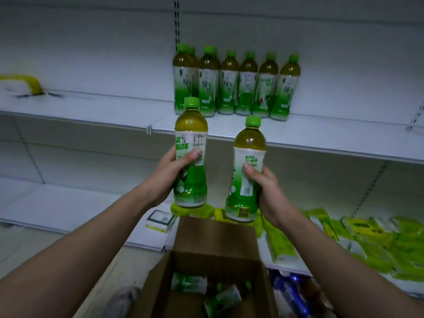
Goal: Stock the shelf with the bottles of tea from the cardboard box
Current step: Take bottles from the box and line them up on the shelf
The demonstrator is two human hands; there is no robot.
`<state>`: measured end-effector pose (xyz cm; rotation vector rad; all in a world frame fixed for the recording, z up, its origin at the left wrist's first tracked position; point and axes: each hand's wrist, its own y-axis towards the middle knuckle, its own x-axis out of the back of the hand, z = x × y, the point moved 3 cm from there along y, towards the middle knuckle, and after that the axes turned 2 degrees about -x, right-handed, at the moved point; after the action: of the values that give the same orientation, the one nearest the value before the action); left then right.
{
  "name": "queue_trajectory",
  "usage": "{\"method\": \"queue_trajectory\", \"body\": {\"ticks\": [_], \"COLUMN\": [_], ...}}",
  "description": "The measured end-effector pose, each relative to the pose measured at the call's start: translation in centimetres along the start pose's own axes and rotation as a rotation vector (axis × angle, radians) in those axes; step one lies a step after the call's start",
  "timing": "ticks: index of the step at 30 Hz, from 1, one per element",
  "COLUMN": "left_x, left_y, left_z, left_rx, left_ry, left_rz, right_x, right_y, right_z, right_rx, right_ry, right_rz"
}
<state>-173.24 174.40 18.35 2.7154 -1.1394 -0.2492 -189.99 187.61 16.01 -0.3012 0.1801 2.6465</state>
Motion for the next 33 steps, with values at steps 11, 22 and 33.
{"method": "queue_trajectory", "body": {"ticks": [11,22,33], "left_x": [-0.9,-2.9,-4.3], "left_y": [7.7,15.0,20.4], "left_z": [-9.5,-7.8,-6.0], "left_rx": [-0.169,-0.137,-0.111], "left_ry": [0.206,0.236,0.235], "left_rz": [-0.087,-0.165,-0.186], "right_x": [-0.7,1.6,2.3], "right_y": [5.9,11.8,17.1], "right_z": [11.6,12.6,11.6], "right_rx": [0.245,0.266,0.267], "right_ry": [-0.119,-0.269,-0.307], "right_rz": [-0.109,-0.228,-0.235]}}
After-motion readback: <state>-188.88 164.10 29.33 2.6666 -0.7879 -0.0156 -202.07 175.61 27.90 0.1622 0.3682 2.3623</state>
